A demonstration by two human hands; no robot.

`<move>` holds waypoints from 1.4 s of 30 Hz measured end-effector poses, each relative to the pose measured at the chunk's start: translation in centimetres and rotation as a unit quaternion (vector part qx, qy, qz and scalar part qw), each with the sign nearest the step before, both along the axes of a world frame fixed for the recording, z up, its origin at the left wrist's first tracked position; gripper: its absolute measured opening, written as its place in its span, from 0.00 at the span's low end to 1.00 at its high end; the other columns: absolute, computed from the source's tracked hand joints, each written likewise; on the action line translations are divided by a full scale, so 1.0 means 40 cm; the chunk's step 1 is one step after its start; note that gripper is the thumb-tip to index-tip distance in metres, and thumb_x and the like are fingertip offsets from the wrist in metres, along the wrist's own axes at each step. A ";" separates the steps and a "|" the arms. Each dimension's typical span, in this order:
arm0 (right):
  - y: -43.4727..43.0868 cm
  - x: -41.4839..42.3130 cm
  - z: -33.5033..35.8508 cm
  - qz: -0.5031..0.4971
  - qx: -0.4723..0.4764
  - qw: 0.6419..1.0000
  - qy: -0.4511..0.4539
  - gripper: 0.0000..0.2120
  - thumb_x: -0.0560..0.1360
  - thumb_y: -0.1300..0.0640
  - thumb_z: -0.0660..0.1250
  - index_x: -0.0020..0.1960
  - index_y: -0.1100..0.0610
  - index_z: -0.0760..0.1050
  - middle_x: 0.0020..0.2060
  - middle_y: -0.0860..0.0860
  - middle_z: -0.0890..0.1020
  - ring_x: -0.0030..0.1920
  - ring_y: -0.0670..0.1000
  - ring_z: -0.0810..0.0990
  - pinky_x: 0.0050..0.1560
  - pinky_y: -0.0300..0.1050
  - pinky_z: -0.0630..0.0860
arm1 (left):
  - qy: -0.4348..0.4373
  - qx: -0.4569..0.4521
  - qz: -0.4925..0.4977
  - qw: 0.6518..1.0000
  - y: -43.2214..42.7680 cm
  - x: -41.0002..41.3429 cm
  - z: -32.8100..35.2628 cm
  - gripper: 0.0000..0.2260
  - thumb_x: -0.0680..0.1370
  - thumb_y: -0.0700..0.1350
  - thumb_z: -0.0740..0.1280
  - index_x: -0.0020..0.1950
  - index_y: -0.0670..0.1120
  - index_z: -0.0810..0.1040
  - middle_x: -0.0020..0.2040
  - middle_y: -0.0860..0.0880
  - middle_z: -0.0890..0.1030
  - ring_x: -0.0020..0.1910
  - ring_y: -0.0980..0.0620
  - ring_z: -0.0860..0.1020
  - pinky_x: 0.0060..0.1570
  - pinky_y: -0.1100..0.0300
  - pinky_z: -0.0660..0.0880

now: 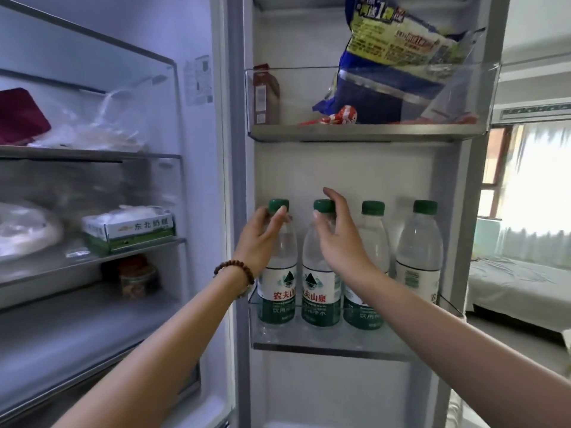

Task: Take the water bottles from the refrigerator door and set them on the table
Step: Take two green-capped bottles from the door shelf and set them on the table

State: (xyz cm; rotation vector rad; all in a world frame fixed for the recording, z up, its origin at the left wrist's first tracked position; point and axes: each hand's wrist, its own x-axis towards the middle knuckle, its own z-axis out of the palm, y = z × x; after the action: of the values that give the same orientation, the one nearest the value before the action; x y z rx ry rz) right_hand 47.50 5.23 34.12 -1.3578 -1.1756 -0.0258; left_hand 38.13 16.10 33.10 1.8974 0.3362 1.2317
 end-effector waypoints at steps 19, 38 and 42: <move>0.025 -0.035 -0.002 0.015 0.131 0.991 0.001 0.15 0.76 0.52 0.64 0.61 0.55 0.72 0.50 0.43 0.79 0.55 0.44 0.78 0.59 0.36 0.73 | -0.192 -0.061 -0.029 0.979 -0.057 -0.043 0.042 0.18 0.73 0.56 0.64 0.55 0.45 0.79 0.48 0.49 0.82 0.49 0.52 0.80 0.53 0.54 0.77; -0.096 -0.211 0.063 0.351 0.161 0.921 0.048 0.09 0.76 0.55 0.65 0.55 0.53 0.74 0.47 0.52 0.82 0.47 0.46 0.80 0.45 0.32 0.75 | -0.214 -0.041 0.285 0.934 -0.340 -0.363 0.062 0.14 0.66 0.62 0.69 0.38 0.52 0.82 0.41 0.47 0.82 0.43 0.47 0.80 0.52 0.42 0.77; -0.159 -0.357 0.003 0.453 0.106 0.883 0.065 0.06 0.76 0.53 0.65 0.51 0.44 0.74 0.48 0.52 0.83 0.43 0.45 0.79 0.41 0.40 0.78 | -0.209 -0.069 0.403 0.888 -0.496 -0.493 0.012 0.14 0.66 0.59 0.71 0.39 0.48 0.82 0.39 0.46 0.82 0.40 0.50 0.79 0.47 0.51 0.77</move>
State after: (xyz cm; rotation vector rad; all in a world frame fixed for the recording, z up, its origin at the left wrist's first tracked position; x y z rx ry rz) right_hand 33.20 -1.14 34.26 -0.5108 -1.5393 0.5828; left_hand 18.42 -3.73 33.60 1.3234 1.0076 2.0440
